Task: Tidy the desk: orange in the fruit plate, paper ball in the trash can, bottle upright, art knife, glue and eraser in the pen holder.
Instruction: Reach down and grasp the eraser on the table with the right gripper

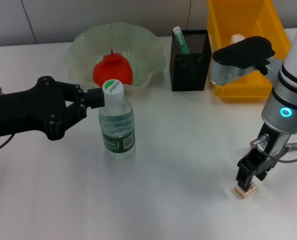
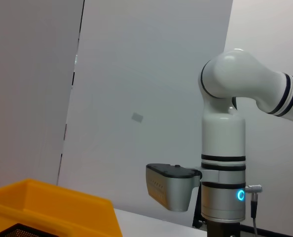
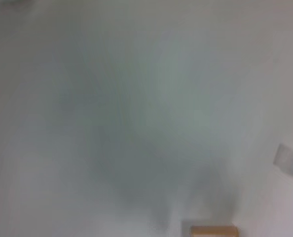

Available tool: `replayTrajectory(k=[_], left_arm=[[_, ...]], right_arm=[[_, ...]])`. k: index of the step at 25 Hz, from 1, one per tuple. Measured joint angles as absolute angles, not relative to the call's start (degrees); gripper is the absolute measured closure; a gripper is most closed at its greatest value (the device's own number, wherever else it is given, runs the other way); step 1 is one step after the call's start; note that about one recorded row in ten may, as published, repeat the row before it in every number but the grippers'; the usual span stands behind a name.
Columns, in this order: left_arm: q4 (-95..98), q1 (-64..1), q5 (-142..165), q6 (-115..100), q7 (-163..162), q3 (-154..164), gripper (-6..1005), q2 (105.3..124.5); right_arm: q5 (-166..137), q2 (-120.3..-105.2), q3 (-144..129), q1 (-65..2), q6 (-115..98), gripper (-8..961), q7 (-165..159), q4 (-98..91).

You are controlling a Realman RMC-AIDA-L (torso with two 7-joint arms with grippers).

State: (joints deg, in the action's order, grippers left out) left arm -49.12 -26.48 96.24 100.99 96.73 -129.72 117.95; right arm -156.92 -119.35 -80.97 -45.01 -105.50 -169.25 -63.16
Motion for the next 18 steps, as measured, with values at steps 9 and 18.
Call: replayTrajectory(k=[9, 18], left_arm=[[-48.5, -26.5, 96.2, 101.0, 97.2, -129.7, 993, 117.95], [-48.3, -26.1, 96.2, 101.0, 97.4, -129.7, 993, 117.95]], right_arm=[[-156.6, -119.35, -81.1, -45.1, -105.1, 500, -169.1, -61.8], [-156.8, -119.38, -81.1, -45.0, -104.5, 447, -168.9, -61.4]])
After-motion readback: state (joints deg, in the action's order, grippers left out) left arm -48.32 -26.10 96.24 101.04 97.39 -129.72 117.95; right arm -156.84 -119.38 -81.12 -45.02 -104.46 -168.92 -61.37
